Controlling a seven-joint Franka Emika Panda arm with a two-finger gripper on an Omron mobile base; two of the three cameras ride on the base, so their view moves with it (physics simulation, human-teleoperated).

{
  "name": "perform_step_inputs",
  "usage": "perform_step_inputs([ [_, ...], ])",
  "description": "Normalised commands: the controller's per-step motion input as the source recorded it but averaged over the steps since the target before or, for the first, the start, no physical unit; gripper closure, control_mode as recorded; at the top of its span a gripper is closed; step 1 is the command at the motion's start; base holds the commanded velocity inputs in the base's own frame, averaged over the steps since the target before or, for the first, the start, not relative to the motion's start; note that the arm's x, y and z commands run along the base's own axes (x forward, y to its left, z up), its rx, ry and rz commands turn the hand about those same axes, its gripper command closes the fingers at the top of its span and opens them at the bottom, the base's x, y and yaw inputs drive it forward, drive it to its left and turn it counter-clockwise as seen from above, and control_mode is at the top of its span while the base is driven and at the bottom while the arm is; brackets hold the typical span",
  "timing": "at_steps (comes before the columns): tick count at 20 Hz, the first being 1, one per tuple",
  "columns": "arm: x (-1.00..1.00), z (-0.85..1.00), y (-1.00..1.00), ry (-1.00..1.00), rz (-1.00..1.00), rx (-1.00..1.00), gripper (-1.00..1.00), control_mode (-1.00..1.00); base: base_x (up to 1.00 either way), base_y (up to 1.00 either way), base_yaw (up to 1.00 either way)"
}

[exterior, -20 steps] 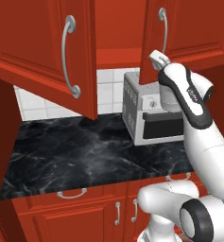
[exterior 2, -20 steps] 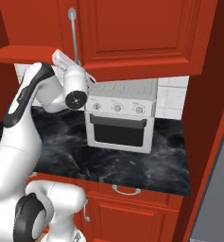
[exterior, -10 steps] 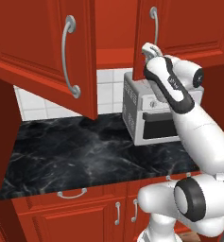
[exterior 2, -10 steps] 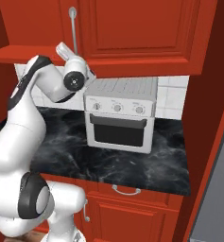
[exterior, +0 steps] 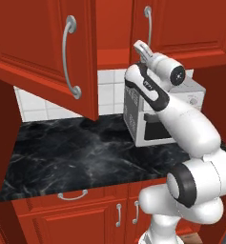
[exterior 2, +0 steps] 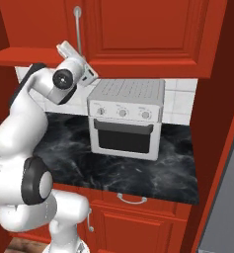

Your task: Close all open cabinet doors.

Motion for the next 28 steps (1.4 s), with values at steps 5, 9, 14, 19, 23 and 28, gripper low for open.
perform_step_inputs([
  [5,0.64,0.0,0.06,0.05,-0.17,0.0,-1.0,-1.0,0.0,0.0,0.0],
  [9,0.68,0.0,0.01,0.14,-0.12,0.0,-1.0,-1.0,0.0,0.0,0.0],
  [14,0.55,0.0,0.0,0.31,-0.07,0.03,-1.0,-1.0,0.0,0.0,0.0],
  [19,0.47,0.0,0.03,0.35,-0.04,0.03,-1.0,-1.0,0.0,0.0,0.0],
  [23,0.41,-0.1,0.08,0.35,-0.02,0.0,-1.0,-1.0,0.0,0.0,0.0],
  [28,0.32,-0.33,0.13,0.35,0.0,0.0,-1.0,-1.0,0.0,0.0,0.0],
])
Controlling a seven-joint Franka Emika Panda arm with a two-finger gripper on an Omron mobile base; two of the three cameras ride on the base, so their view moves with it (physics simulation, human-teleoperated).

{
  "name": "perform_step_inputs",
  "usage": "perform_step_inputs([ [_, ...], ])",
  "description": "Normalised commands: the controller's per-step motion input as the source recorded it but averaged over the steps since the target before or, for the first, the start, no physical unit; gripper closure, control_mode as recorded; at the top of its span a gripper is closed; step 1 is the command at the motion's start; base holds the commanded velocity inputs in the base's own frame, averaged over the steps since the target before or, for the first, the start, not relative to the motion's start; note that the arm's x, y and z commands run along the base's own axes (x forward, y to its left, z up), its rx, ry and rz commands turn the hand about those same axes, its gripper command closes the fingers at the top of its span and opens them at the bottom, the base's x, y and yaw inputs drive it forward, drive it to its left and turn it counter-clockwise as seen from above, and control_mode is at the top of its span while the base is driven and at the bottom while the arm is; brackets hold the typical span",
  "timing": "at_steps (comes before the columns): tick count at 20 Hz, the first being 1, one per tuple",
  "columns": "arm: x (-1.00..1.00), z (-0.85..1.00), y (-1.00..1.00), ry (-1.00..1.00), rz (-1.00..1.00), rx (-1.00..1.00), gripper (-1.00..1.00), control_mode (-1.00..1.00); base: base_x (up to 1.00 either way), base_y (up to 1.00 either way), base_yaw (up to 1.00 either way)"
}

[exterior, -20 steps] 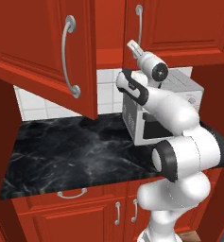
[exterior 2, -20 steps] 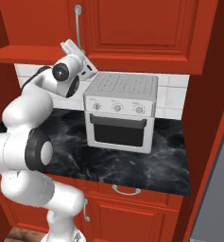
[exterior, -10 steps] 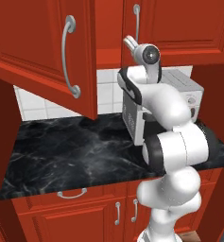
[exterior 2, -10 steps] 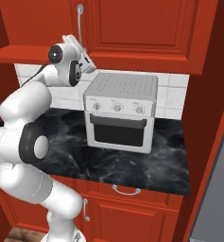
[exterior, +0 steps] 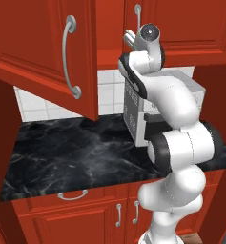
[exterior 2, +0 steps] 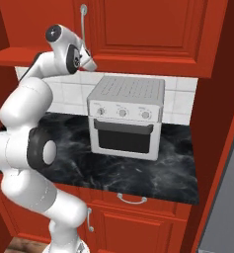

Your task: Close all open cabinet doors.

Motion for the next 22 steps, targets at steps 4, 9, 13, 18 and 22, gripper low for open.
perform_step_inputs([
  [4,0.23,-0.62,0.2,0.35,0.0,0.0,-1.0,-1.0,0.0,0.0,0.0],
  [9,0.19,-0.75,0.28,0.31,0.0,0.0,-1.0,-1.0,0.0,0.0,0.0],
  [13,0.12,-0.8,0.36,0.25,0.03,0.0,-1.0,-1.0,0.0,0.0,0.0],
  [18,0.05,-0.76,0.38,0.19,0.06,0.0,-1.0,-1.0,0.0,0.0,0.0],
  [22,-0.06,-0.53,0.4,0.05,0.08,0.0,-1.0,-1.0,0.0,0.0,0.0],
])
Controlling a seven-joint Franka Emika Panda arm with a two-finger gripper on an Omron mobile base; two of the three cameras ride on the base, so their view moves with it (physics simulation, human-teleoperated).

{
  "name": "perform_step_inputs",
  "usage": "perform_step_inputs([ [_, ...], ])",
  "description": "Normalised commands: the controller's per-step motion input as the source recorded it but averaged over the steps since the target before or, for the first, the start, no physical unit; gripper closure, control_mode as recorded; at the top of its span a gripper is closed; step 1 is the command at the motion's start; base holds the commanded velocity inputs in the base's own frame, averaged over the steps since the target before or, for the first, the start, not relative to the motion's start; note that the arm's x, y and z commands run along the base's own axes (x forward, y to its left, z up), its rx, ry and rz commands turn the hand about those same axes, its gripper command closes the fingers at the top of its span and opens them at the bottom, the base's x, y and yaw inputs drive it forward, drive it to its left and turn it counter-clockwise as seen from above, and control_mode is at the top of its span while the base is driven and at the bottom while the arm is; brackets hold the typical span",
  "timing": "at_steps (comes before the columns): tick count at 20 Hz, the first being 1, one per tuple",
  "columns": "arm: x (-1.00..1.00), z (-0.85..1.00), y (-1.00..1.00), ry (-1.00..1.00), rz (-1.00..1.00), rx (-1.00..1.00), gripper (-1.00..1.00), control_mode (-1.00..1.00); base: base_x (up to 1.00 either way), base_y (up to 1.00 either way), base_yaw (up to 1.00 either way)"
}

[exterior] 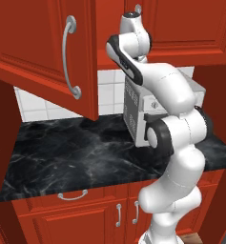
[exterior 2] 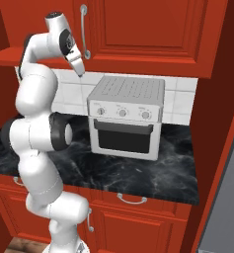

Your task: Close all open cabinet doors.

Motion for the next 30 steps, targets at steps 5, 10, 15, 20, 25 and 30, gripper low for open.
perform_step_inputs([
  [5,-0.69,-0.06,0.26,-0.1,0.09,-0.03,-1.0,-1.0,0.0,0.0,0.0],
  [10,-0.89,0.0,0.19,-0.14,0.13,-0.06,-1.0,-1.0,0.0,0.0,0.0],
  [15,-0.78,0.0,0.1,-0.11,0.17,-0.06,-1.0,-1.0,0.0,0.0,0.0],
  [20,-0.7,0.0,0.0,-0.17,0.23,-0.1,-1.0,-1.0,0.0,0.0,0.0],
  [25,-0.79,0.0,0.0,-0.24,0.24,-0.16,-1.0,-1.0,0.0,0.0,0.0],
  [30,-0.75,0.0,0.0,-0.3,0.28,-0.24,-1.0,-1.0,0.0,0.0,0.0],
])
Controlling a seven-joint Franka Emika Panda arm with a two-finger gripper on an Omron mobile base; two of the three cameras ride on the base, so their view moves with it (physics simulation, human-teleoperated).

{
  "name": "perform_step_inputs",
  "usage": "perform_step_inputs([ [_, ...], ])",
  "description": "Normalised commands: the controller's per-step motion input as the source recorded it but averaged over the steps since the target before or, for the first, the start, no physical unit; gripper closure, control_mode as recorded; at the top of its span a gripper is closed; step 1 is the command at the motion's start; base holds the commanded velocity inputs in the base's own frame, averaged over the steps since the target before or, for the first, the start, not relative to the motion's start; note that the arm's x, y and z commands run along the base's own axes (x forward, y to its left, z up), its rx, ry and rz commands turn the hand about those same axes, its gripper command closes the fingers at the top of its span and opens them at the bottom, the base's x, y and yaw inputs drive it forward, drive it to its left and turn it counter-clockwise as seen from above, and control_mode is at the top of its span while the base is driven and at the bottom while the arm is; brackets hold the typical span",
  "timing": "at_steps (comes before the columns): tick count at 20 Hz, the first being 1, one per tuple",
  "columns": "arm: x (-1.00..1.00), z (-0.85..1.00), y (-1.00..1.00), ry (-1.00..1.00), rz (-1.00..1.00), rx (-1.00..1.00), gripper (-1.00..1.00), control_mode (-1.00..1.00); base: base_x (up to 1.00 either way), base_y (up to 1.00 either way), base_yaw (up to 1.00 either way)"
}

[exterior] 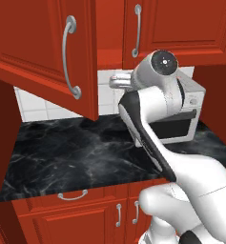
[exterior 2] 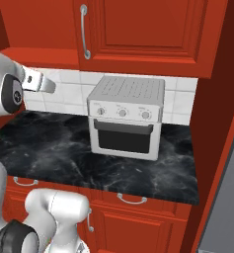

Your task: Close all open cabinet doors.

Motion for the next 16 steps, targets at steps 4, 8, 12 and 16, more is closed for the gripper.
perform_step_inputs([
  [4,-0.7,0.12,0.0,-0.31,0.26,-0.28,-1.0,-1.0,0.0,0.0,0.0],
  [8,-0.73,0.49,0.0,-0.33,0.21,-0.31,-1.0,-1.0,0.0,0.0,0.0],
  [12,-0.64,0.51,0.04,-0.3,0.19,-0.32,-1.0,-1.0,0.0,0.0,0.0],
  [16,-0.67,0.44,0.09,-0.28,0.16,-0.32,-1.0,-1.0,0.0,0.0,0.0],
])
